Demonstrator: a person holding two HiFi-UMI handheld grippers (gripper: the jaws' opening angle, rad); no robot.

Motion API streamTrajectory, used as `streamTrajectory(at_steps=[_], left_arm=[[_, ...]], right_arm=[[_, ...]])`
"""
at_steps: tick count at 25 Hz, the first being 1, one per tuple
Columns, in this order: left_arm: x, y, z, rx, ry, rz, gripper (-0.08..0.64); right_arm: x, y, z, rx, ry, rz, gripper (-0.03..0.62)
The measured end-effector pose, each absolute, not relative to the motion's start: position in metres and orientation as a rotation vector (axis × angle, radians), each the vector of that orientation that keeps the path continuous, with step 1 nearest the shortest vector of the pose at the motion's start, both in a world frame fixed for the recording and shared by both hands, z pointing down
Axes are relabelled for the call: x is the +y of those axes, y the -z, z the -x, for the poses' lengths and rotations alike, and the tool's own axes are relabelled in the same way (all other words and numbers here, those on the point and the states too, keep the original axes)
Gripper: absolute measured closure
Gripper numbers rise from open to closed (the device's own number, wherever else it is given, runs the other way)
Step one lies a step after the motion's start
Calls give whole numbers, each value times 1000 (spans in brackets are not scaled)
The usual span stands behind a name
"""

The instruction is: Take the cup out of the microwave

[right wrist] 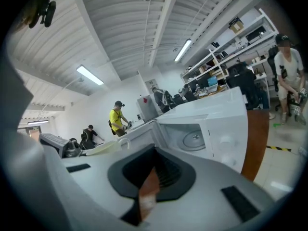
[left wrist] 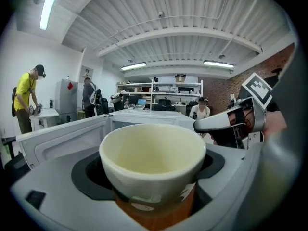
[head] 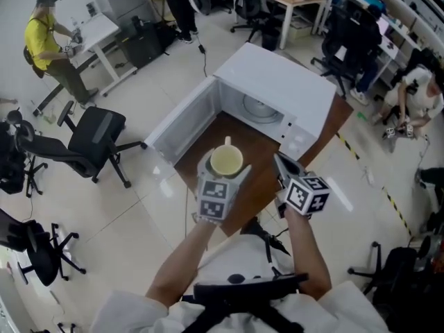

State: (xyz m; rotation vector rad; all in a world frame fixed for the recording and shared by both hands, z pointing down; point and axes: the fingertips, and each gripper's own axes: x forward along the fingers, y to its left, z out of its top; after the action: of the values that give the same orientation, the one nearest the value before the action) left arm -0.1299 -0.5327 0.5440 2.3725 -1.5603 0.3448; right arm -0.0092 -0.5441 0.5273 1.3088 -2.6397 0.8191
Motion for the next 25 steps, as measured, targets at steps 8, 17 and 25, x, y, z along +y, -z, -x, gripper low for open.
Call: streamTrajectory(at_steps=[8, 17, 25], left_arm=[[-515, -530, 142, -1553, -311, -2393, 98], [-510, -529, 142, -1537, -289, -2392, 98], [-514, -527, 140, -1539, -286, -2396, 98]], right_arm=[[-520, -533, 23, -2625, -886, -1345, 592], [-511, -515, 33, -2664, -795, -1336, 592], [-514, -512, 35, -2677, -795, -1319, 592]])
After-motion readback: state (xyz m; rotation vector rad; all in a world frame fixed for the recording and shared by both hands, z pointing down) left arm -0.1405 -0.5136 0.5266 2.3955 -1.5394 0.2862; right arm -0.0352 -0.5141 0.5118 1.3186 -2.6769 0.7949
